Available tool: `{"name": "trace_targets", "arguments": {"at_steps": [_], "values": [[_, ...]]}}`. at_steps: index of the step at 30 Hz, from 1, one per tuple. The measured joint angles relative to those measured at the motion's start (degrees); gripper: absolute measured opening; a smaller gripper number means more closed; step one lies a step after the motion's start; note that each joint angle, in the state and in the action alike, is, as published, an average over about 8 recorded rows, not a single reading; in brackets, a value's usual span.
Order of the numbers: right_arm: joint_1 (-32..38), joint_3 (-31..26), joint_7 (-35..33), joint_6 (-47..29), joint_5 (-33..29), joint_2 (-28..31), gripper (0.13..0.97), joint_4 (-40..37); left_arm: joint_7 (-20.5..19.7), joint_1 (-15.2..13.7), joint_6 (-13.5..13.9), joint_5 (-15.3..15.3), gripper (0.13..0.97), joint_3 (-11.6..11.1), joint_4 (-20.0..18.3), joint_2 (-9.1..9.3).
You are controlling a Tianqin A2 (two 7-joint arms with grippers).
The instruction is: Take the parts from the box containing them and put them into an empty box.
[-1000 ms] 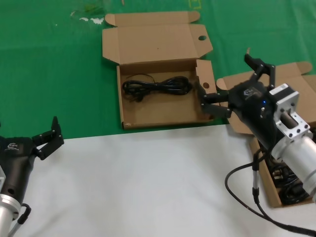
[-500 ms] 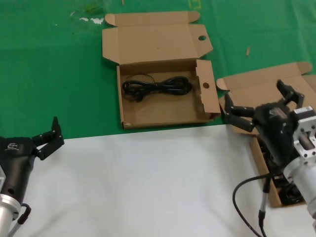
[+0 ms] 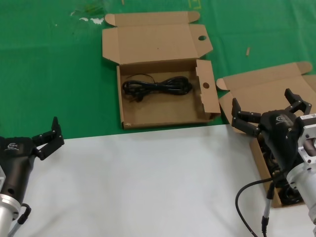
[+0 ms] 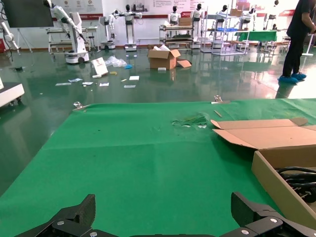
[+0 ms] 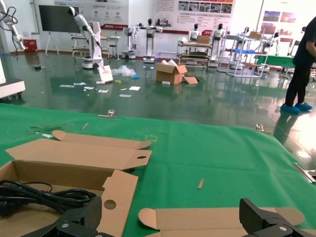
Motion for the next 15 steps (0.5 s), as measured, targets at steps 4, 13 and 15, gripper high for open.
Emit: {"name": "trace_targets", "arguments": {"at_steps": [4,13,15], "values": [[0.0,0.0,0.0,0.0,0.0,0.0,0.966,0.0,0.0,0.0,0.0,0.0,0.966,0.0,0.0,0.0],[0.0,0.0,0.0,0.0,0.0,0.0,0.966,0.0,0.0,0.0,0.0,0.0,0.966,0.0,0.0,0.0],[0.0,0.0,0.0,0.0,0.0,0.0,0.966,0.0,0.0,0.0,0.0,0.0,0.966,0.0,0.0,0.0]]}}
